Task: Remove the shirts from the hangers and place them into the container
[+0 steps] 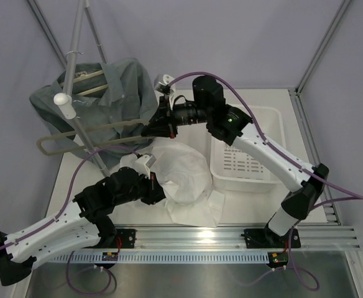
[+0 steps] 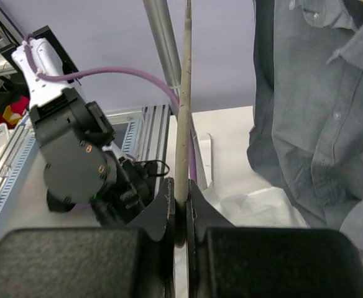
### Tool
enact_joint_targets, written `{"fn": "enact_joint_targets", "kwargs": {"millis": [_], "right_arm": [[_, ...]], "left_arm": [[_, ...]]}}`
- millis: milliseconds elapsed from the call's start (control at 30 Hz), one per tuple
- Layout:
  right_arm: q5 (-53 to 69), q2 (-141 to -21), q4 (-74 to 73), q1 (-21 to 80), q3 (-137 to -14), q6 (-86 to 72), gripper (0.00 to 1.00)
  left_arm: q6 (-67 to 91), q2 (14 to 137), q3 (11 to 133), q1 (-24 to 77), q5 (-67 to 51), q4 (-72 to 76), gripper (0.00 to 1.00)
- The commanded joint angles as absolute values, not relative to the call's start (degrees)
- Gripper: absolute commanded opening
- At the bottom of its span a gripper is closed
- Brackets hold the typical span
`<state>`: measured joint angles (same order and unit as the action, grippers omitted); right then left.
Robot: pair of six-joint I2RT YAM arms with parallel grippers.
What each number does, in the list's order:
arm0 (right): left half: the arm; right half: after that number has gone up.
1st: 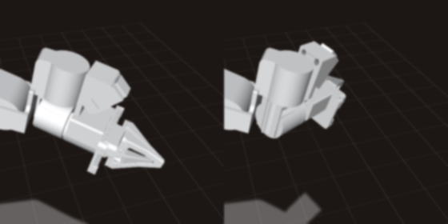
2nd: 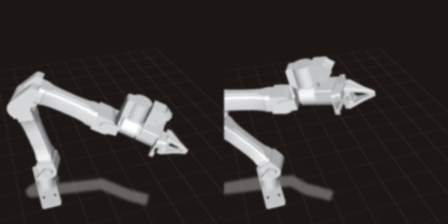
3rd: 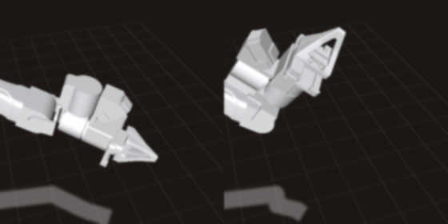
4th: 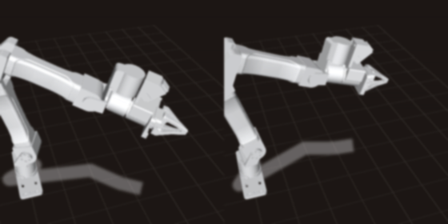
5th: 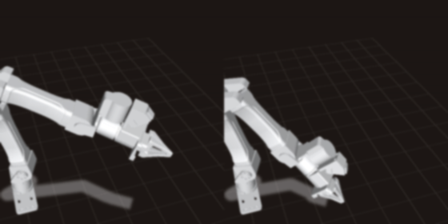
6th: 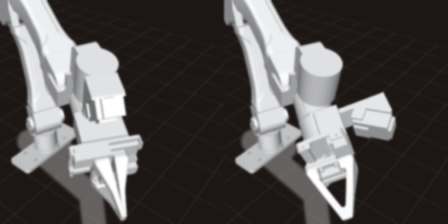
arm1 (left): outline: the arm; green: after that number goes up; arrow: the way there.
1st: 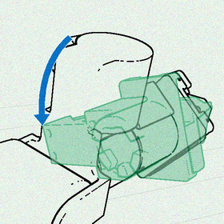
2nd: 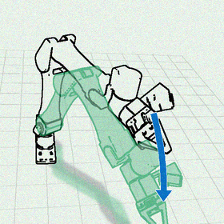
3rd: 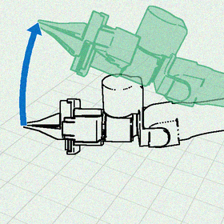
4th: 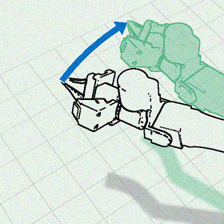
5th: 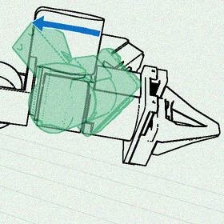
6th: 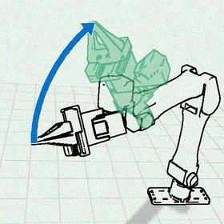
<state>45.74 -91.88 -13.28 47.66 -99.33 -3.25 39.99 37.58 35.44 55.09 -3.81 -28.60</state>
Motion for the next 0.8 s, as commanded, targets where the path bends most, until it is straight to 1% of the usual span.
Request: {"fn": "enact_joint_targets", "kwargs": {"millis": [0, 233, 267, 467, 567, 767], "right_arm": [[48.34, -98.4, -15.37, 50.01, -109.23, -0.36, 0.0], [47.99, -109.67, -18.89, 50.27, -123.47, -0.7, 0.0], [47.99, -110.56, -19.59, 50.27, -126.62, -0.79, 0.0], [47.38, -114.87, -21.53, 50.36, -136.04, -0.97, 0.0], [46.93, -115.05, -20.48, 50.27, -137.98, -1.41, 0.0], [41.93, -113.65, -20.04, 50.36, -139.57, -1.32, 0.0]], "left_arm": [[40.17, 37.62, 34.19, 55.46, -5.1, -24.61, 0.0], [40.17, 36.74, 33.13, 55.46, -5.18, -24.61, 0.0], [40.25, 36.65, 33.05, 55.46, -5.19, -24.52, 0.0], [40.52, 36.39, 32.17, 55.46, -5.36, -23.82, 0.0], [41.22, 35.69, 31.03, 55.55, -5.45, -23.21, 0.0], [41.75, 34.02, 29.71, 55.55, -5.36, -23.03, 0.0]]}}
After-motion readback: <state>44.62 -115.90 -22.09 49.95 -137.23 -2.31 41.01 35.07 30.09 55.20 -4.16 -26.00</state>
